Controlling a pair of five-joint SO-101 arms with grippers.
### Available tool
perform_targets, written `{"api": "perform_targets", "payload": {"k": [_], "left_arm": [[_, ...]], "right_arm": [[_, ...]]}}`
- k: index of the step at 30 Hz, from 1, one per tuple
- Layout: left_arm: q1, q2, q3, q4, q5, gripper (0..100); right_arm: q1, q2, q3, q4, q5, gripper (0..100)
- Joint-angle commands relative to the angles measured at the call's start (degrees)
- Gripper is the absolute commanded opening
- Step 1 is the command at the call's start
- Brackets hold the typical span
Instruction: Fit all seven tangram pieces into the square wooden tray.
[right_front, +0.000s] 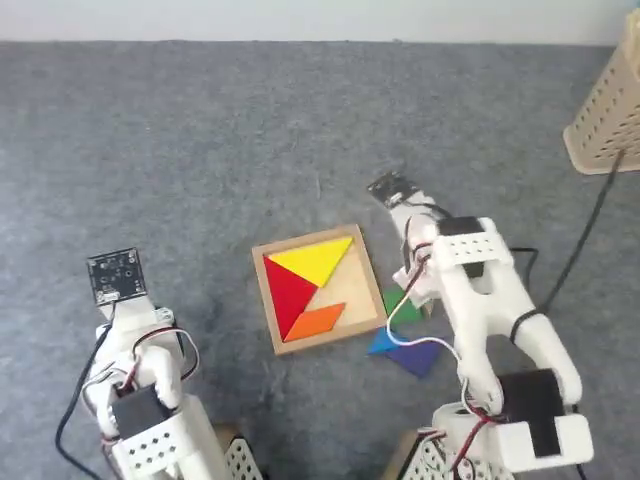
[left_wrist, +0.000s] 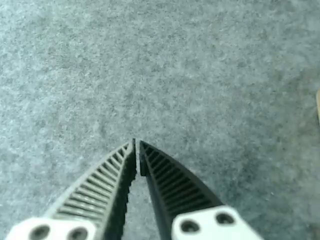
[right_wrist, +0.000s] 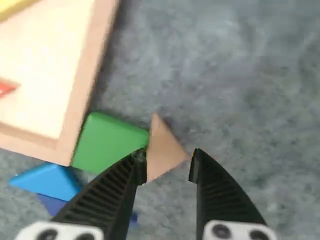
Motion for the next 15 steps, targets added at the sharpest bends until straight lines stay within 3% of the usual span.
{"api": "perform_targets", "payload": {"k": [1,15], "left_arm": [[0.26,-0.44,-0.57,0.35,0.79,1],[0.26,-0.44,-0.57,0.35,0.79,1]], "right_arm": [[0.92,-0.84,-3.08,-0.48,1.49,15.2],[-1.71,-0.57,-2.37,0.48,0.53,19.4]]}}
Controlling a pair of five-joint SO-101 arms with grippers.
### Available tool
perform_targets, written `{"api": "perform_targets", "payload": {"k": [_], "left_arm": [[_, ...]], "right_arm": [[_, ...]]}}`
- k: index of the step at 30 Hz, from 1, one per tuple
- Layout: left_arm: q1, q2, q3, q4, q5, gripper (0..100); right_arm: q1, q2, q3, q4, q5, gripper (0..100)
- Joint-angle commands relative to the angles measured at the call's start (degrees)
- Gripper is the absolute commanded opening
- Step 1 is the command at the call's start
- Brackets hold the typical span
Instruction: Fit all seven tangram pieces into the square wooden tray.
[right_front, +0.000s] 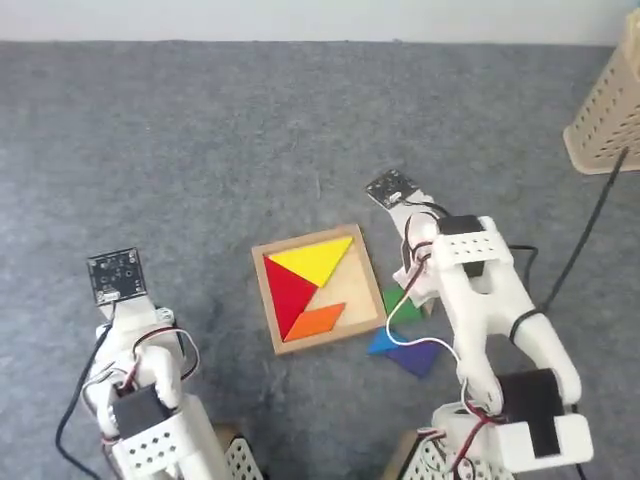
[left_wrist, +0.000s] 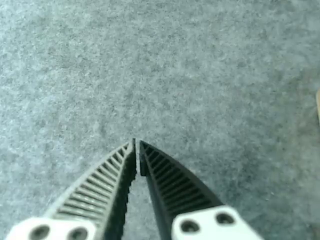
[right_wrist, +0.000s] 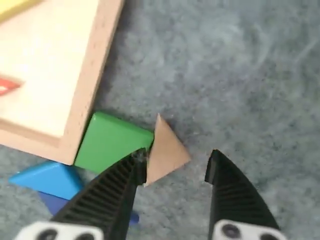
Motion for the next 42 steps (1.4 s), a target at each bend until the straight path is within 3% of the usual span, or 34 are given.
{"api": "perform_targets", "payload": {"k": [1,13,20,27,32,42], "left_arm": [[0.26,-0.44,-0.57,0.35,0.79,1],[0.26,-0.44,-0.57,0.35,0.79,1],[0.26,-0.44,-0.57,0.35,0.79,1],[0.26,-0.44,-0.57,0.35,0.79,1],[0.26,-0.44,-0.57,0.35,0.79,1],[0.18,-0.44,-0.57,0.35,0.79,1]], "right_arm": [[-0.4,-0.4,-2.29,0.4,-0.09,19.5],[-0.48,6.11,-2.29,-1.63,-0.44,19.1],[-0.13,6.29,-2.29,-1.63,-0.44,2.3],[1.54,5.93,-4.48,0.75,-1.32,4.2],[4.18,5.85,-6.77,5.14,-2.2,15.5],[2.59,-7.6,3.25,1.98,-8.09,16.3]]}}
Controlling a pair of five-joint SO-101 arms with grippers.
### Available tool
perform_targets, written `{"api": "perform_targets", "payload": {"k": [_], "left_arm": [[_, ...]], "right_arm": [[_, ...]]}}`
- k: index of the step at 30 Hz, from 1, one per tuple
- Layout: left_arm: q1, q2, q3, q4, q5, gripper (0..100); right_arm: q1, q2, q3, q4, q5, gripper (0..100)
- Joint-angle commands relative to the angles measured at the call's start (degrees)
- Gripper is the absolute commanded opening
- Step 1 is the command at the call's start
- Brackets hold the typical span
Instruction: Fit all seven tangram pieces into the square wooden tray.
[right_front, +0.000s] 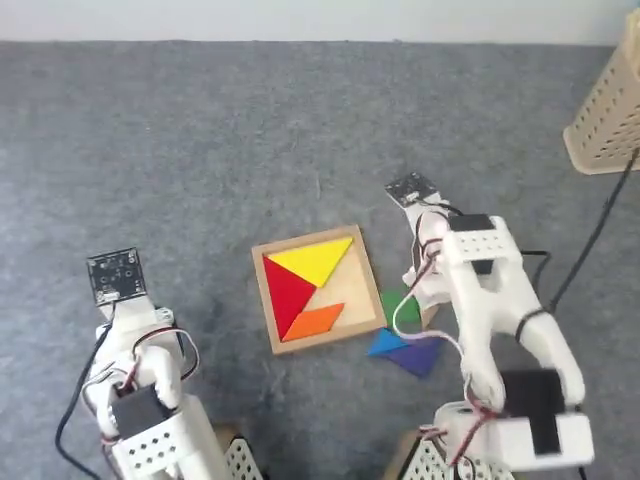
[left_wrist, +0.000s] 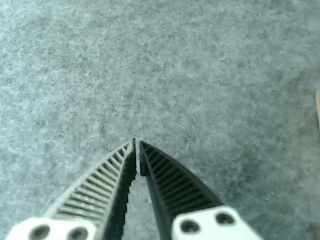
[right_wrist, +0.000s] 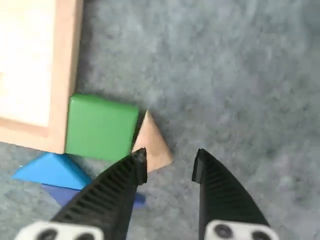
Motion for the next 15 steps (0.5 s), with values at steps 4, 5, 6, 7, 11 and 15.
{"api": "perform_targets", "payload": {"k": [4,5,6,7,11,15], "left_arm": [[0.18,-0.44,-0.57,0.35,0.79,1],[0.18,-0.44,-0.57,0.35,0.79,1],[0.18,-0.44,-0.57,0.35,0.79,1],[0.18,-0.44,-0.57,0.35,0.79,1],[0.18,-0.44,-0.57,0.35,0.79,1],[0.18,-0.44,-0.57,0.35,0.79,1]], "right_arm": [[-1.71,-6.37,5.8,-3.74,-4.04,16.3],[-2.07,-6.02,6.59,-4.35,-4.04,16.3],[-2.24,-5.41,7.03,-4.97,-4.13,16.3],[-2.42,-4.7,7.12,-5.67,-4.13,16.3],[-2.42,-1.98,7.12,-8.4,-5.45,16.3],[-2.42,-0.48,7.03,-9.63,-5.71,16.3]]}}
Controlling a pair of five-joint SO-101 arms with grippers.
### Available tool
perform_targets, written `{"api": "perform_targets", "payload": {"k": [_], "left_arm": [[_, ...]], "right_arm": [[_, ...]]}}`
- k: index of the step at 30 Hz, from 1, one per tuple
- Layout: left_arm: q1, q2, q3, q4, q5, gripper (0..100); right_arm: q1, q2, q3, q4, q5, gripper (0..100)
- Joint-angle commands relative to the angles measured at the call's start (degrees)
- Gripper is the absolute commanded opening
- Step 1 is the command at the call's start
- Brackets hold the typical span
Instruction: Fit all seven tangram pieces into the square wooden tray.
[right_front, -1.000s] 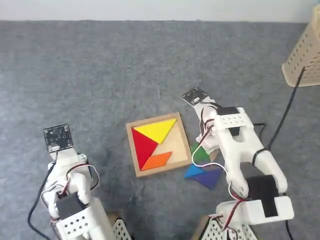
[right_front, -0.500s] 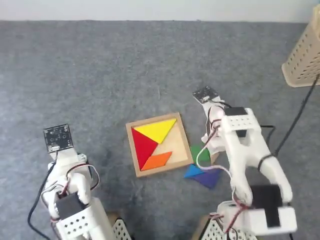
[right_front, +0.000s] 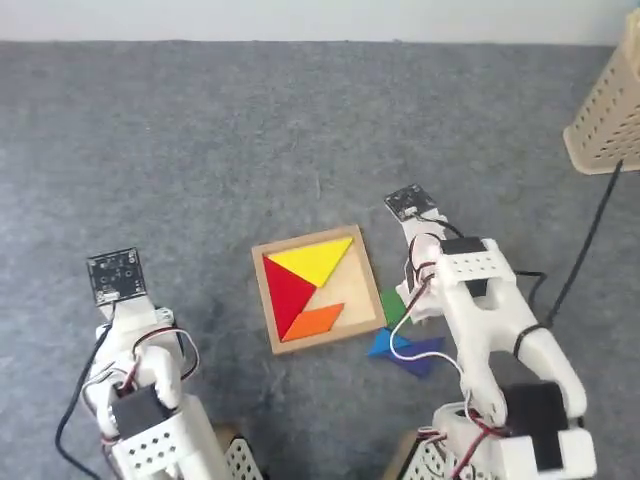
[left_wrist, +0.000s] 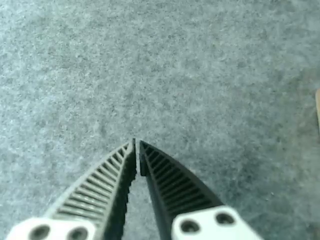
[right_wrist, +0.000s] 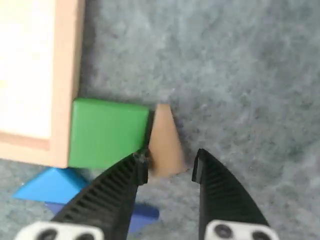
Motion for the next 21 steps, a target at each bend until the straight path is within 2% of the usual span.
{"api": "perform_targets", "payload": {"k": [1,7,15,21], "left_arm": [[0.18,-0.44,-0.57,0.35,0.79,1],[0.18,-0.44,-0.57,0.35,0.79,1],[0.18,-0.44,-0.57,0.35,0.79,1],[0.18,-0.44,-0.57,0.35,0.79,1]], "right_arm": [[-0.66,0.4,-0.53,-1.1,-0.53,16.3],[-0.48,0.13,-0.53,-1.1,-0.88,19.1],[-0.31,-0.04,-1.23,-1.19,-0.53,0.6],[0.13,-0.13,-6.15,3.21,-0.53,0.7]]}}
